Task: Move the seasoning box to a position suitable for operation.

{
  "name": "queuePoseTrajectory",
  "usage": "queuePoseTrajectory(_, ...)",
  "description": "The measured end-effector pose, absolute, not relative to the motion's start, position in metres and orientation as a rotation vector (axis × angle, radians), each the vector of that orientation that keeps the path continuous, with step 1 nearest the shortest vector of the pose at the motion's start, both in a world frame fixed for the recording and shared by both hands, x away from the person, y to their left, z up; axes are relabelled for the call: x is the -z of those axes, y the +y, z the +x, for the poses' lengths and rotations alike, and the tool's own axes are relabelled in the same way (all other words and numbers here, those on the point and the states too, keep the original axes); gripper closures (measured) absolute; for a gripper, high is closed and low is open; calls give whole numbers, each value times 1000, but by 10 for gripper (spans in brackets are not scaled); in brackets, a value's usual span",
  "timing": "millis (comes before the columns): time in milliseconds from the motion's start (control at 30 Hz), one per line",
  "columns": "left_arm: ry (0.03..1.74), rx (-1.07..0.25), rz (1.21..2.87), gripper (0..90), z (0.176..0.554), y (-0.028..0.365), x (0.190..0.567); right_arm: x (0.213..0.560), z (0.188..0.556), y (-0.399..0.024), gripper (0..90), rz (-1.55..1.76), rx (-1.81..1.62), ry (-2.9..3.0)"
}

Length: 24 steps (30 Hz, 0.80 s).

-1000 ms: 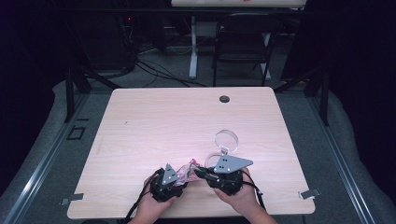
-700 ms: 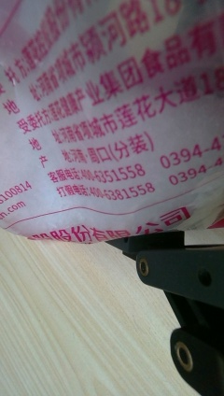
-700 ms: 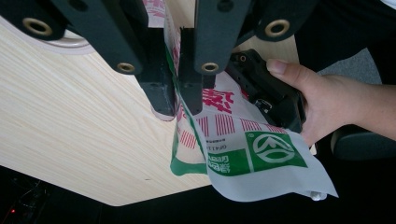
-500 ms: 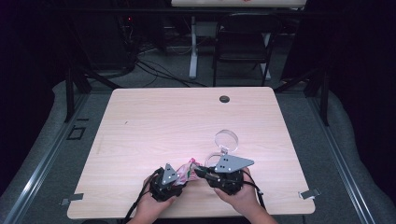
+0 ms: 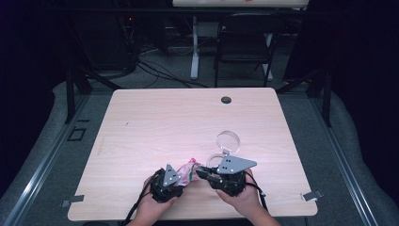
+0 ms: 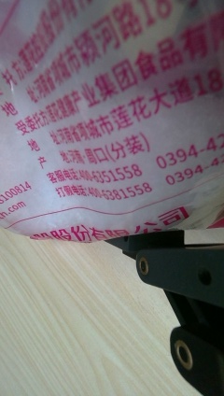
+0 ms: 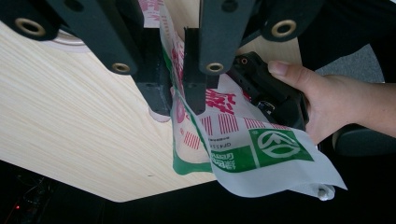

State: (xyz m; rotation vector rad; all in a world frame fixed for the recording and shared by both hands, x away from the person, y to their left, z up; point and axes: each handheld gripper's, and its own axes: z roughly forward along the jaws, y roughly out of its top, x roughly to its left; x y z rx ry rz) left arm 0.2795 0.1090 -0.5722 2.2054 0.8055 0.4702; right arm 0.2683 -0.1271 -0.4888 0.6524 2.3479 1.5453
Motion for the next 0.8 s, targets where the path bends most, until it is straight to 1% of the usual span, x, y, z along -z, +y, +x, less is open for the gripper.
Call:
queuePoseTrajectory(300, 793, -539, 2205, 559, 279, 110, 568, 487, 268, -128, 804, 648, -1551, 2337)
queuePoseTrajectory(633, 762, -668, 2215, 561, 279, 112, 562, 485, 267, -129, 771, 633, -1542, 2328)
queuePoseTrajectory(800, 764, -711, 2209, 562, 279, 115, 558, 484, 268, -130, 724, 633, -1546, 2311)
